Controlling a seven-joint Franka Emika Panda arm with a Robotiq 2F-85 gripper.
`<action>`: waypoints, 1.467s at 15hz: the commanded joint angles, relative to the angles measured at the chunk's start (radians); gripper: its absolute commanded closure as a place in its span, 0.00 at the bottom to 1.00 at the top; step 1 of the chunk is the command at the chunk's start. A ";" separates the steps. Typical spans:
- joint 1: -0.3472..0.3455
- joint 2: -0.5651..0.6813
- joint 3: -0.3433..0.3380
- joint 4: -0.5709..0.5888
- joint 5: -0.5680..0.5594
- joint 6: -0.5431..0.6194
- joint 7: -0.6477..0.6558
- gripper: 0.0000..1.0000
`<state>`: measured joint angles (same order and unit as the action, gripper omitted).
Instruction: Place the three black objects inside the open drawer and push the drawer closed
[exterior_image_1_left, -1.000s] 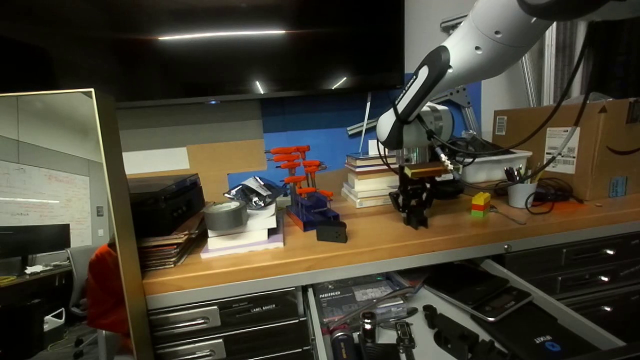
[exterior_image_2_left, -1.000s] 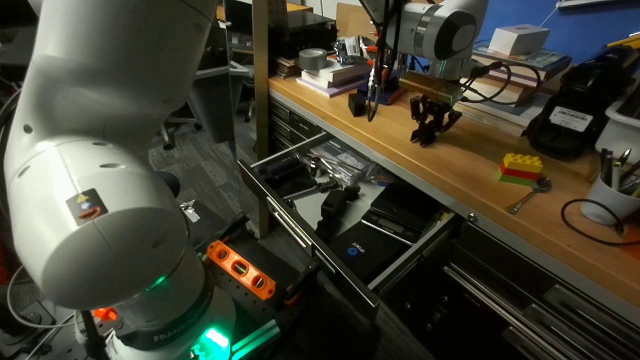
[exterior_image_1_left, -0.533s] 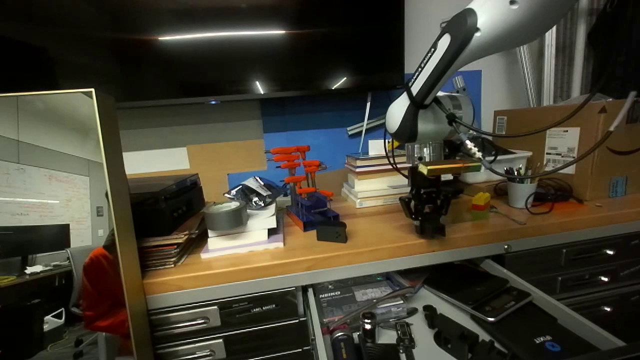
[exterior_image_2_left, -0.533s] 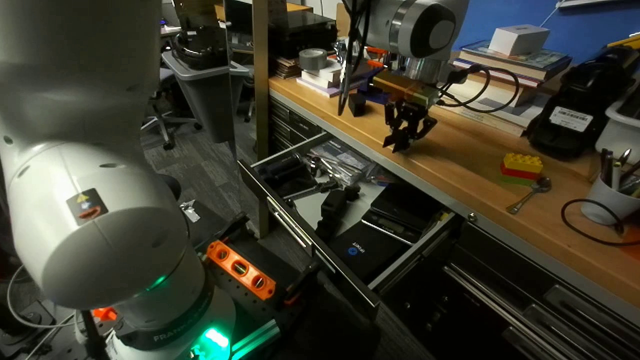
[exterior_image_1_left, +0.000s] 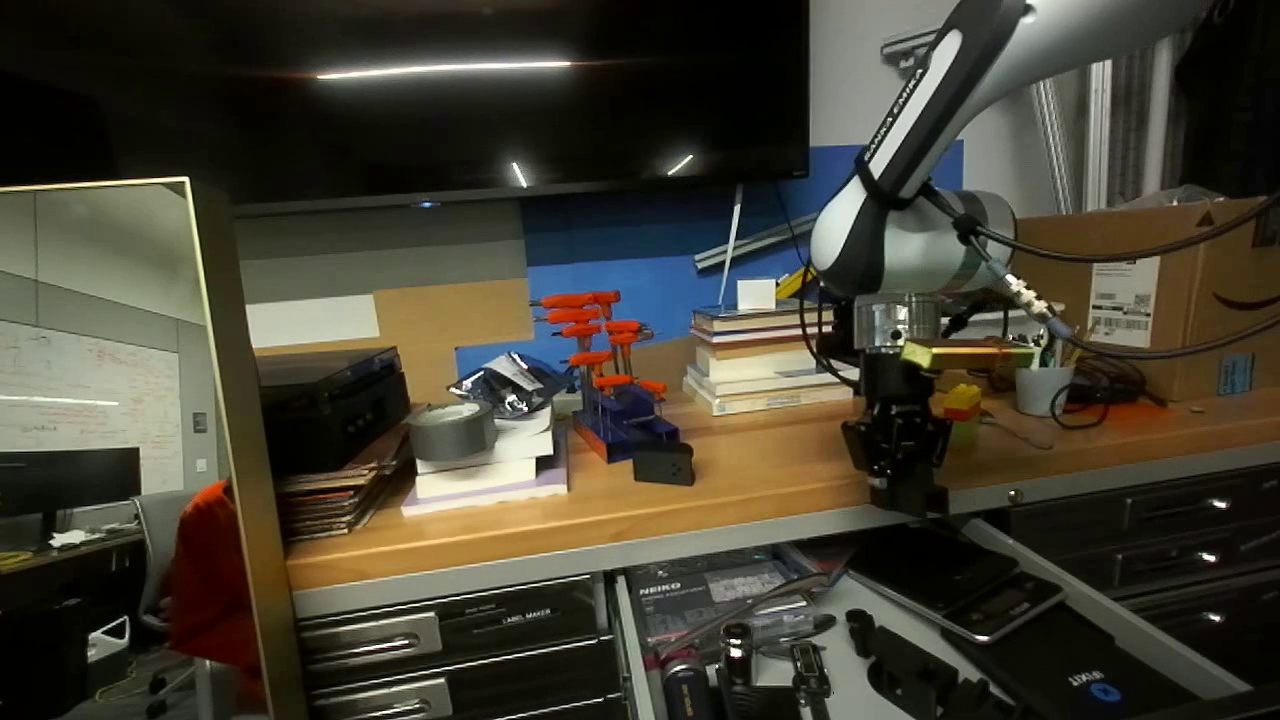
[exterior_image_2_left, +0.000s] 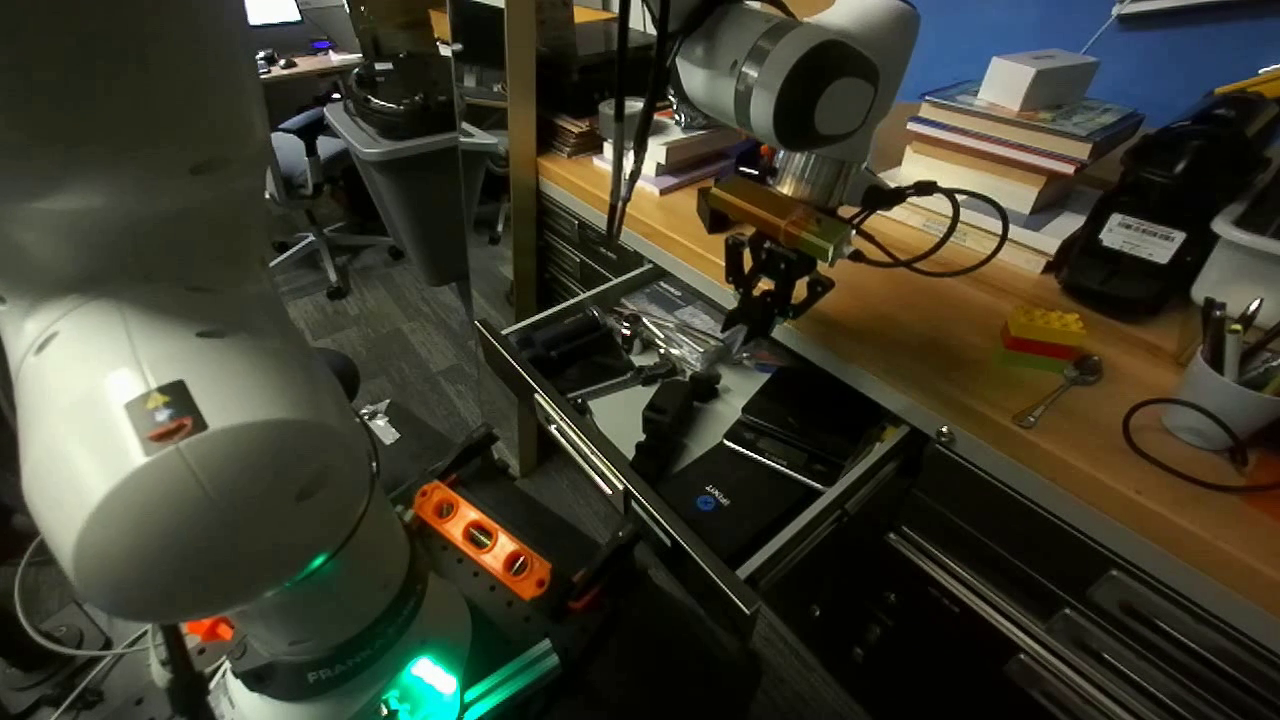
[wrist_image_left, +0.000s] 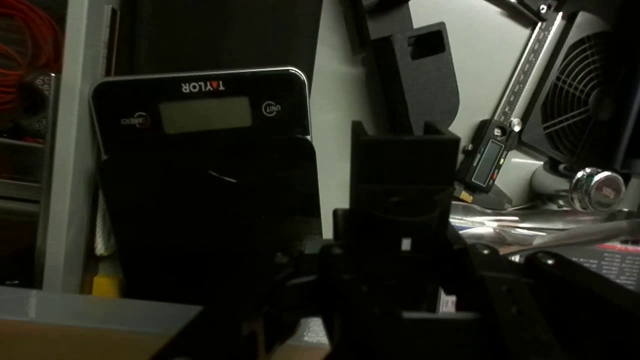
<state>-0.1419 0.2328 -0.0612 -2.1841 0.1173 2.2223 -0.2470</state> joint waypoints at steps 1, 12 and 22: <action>-0.047 0.016 0.005 -0.016 0.055 0.029 -0.187 0.79; -0.110 0.109 0.080 -0.085 0.219 0.258 -0.463 0.79; -0.121 0.143 0.189 -0.159 0.339 0.425 -0.547 0.79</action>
<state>-0.2391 0.3697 0.0961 -2.3302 0.4211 2.6035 -0.7506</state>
